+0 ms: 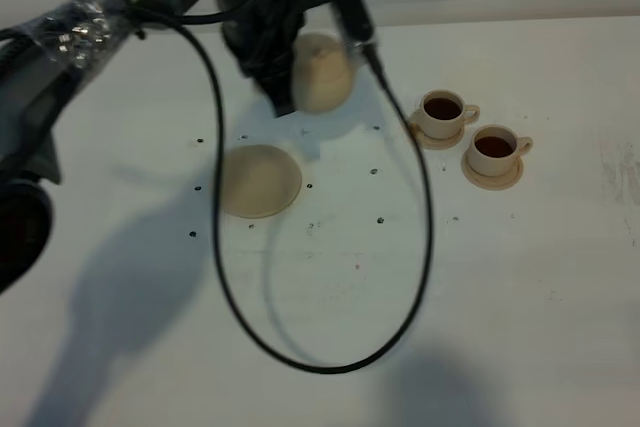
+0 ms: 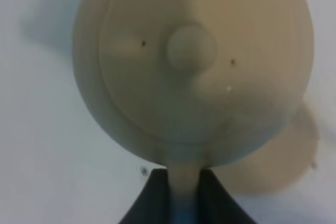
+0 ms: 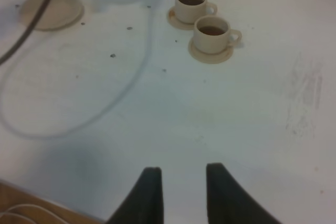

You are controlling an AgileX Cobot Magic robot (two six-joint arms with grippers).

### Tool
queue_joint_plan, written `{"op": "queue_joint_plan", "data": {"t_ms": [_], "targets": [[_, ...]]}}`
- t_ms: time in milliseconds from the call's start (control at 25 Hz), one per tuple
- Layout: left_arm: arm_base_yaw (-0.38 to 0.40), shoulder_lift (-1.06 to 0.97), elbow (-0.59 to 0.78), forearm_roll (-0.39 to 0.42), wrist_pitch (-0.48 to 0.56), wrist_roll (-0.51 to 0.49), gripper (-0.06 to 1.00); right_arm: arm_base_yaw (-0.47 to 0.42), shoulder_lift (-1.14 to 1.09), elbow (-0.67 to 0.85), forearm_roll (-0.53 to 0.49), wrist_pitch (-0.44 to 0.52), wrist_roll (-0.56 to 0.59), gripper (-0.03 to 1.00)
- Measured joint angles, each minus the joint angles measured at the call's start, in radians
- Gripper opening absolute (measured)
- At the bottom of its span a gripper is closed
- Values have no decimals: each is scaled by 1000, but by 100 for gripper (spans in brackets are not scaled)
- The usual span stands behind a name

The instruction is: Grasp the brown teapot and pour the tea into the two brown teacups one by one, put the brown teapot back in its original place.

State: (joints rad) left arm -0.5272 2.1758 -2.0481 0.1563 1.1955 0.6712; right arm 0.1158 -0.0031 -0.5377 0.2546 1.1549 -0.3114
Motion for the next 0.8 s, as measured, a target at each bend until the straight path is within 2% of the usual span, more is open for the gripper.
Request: {"op": "queue_joint_plan", "data": {"t_ms": [160, 440, 800], "targets": [[32, -59, 182, -2, -30, -5, 8, 0, 0, 0, 0, 0, 0, 22], [58, -161, 490, -15, -293, -36, 8, 0, 0, 0, 0, 0, 0, 22], [69, -164, 645, -17, -427, -58, 8, 0, 0, 0, 0, 0, 0, 22]]}}
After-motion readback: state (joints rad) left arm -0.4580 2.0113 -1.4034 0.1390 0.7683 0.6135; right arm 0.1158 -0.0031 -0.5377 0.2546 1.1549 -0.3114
